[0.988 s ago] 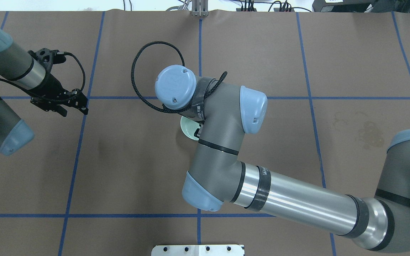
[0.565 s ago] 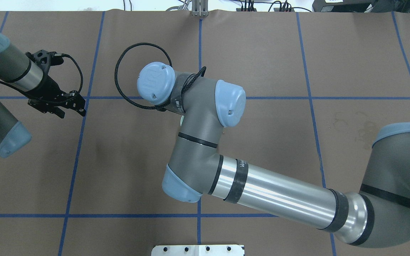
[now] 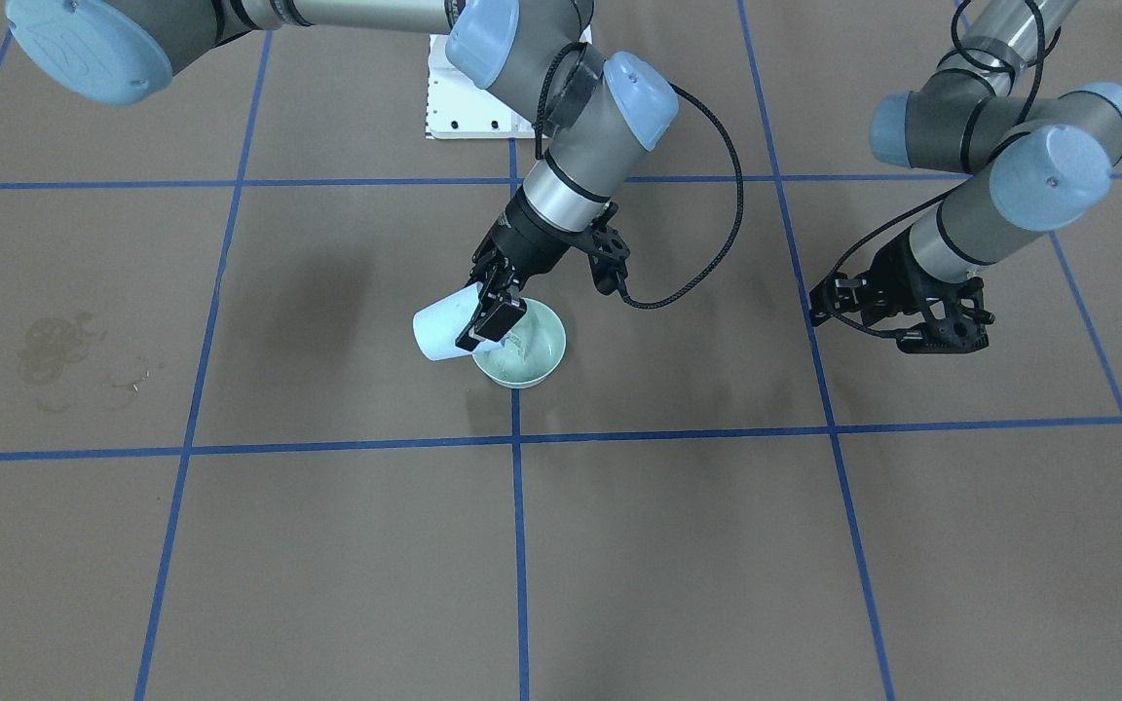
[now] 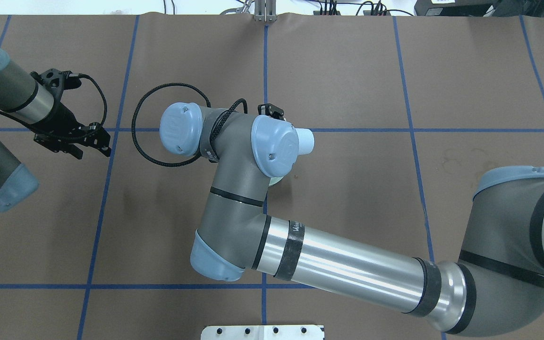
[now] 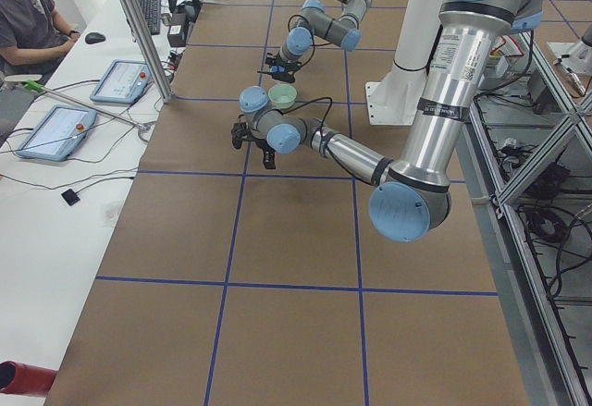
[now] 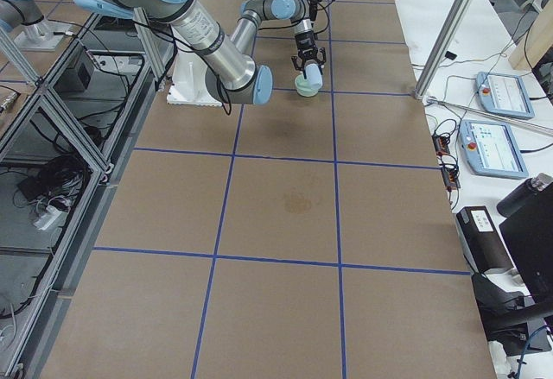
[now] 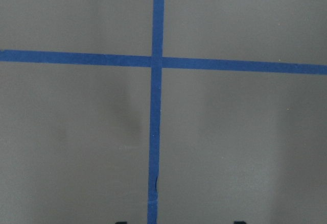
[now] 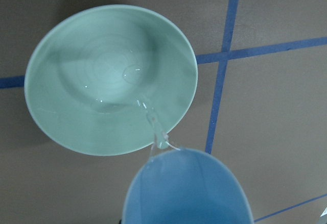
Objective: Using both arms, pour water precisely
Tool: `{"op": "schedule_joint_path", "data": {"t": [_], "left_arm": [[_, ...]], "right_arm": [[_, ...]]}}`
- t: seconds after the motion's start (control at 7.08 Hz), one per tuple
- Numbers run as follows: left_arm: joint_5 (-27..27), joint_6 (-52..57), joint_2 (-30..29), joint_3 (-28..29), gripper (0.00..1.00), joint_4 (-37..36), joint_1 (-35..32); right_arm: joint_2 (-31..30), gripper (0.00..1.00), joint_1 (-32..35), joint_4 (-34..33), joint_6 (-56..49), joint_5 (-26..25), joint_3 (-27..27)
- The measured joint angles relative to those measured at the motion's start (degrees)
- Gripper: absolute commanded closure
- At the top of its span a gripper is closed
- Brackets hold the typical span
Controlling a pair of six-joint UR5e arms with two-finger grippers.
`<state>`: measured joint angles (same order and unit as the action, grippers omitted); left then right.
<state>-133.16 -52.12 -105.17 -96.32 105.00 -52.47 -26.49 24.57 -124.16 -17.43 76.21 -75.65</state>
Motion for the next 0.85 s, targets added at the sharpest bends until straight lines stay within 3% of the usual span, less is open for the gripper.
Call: {"op": "schedule_joint_path", "data": {"t": [0.85], "left_arm": [[0.0, 0.1, 0.2, 0.6, 0.24, 0.0, 0.0]], "right_arm": [[1.4, 1.0, -1.1, -6.9, -14.0, -6.9, 0.7]]}}
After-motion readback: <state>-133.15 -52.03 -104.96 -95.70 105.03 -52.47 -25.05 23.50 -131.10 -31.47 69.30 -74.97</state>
